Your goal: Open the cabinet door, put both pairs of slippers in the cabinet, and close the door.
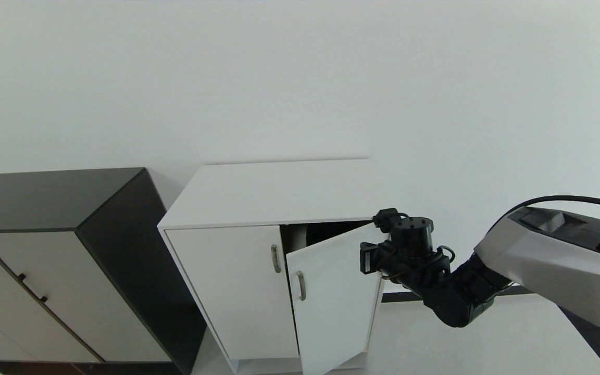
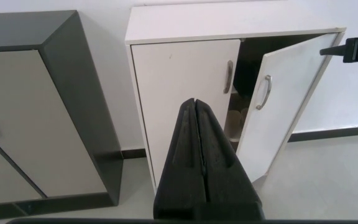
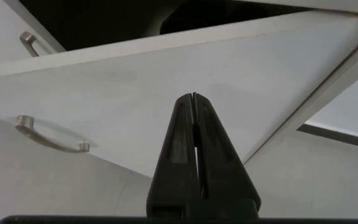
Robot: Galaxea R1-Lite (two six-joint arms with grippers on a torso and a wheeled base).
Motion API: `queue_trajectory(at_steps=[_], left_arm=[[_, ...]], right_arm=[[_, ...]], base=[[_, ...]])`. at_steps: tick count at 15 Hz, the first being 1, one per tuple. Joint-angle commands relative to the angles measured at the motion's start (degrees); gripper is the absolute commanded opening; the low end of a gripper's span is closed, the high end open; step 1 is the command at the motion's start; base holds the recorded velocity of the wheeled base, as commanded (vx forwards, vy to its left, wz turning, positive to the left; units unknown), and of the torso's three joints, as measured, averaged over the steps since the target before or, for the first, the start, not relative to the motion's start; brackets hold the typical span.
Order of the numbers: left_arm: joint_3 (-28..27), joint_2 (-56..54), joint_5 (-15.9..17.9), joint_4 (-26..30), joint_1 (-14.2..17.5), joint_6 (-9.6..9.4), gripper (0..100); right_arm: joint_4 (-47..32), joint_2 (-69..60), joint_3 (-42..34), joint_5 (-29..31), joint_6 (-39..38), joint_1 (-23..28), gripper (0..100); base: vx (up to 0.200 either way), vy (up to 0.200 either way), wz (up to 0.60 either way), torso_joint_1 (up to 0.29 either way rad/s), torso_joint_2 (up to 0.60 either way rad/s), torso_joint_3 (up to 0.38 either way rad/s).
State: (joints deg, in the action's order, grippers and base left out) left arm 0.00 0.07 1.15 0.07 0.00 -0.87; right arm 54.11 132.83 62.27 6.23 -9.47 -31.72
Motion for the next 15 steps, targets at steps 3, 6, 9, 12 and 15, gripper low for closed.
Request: queue_trajectory(at_steps=[3, 6, 9, 12, 15], left_arm=[[0.0, 0.01, 0.08, 0.01, 0.0, -0.01, 0], [0.0, 0.01, 0.0, 0.01, 0.0, -0.01, 0], [0.0, 0.01, 0.0, 0.01, 0.0, 0.07, 0], [0.0, 0.01, 0.0, 0.01, 0.0, -0.01, 0], [0.0, 0.01, 0.08, 0.01, 0.0, -0.01, 0]], right_arm=[[-0.15, 2.35, 3.21, 0.01, 0.07, 0.52, 0], [-0.15, 3.49, 4.79, 0.01, 0.07, 1.22, 0], [-0.15, 4.46, 6.37, 0.01, 0.07, 1.84, 0], [-0.15, 5.51, 7.43, 0.01, 0.07, 1.92, 0], [-0.24, 6.65, 9.19, 0.1, 0.16, 2.01, 0]], base=[[0.0, 0.0, 0.0, 0.0, 0.0, 0.0], [0.0, 0.0, 0.0, 0.0, 0.0, 0.0], [0.0, 0.0, 0.0, 0.0, 0.0, 0.0], [0.0, 0.0, 0.0, 0.0, 0.0, 0.0], [0.0, 0.0, 0.0, 0.0, 0.0, 0.0]])
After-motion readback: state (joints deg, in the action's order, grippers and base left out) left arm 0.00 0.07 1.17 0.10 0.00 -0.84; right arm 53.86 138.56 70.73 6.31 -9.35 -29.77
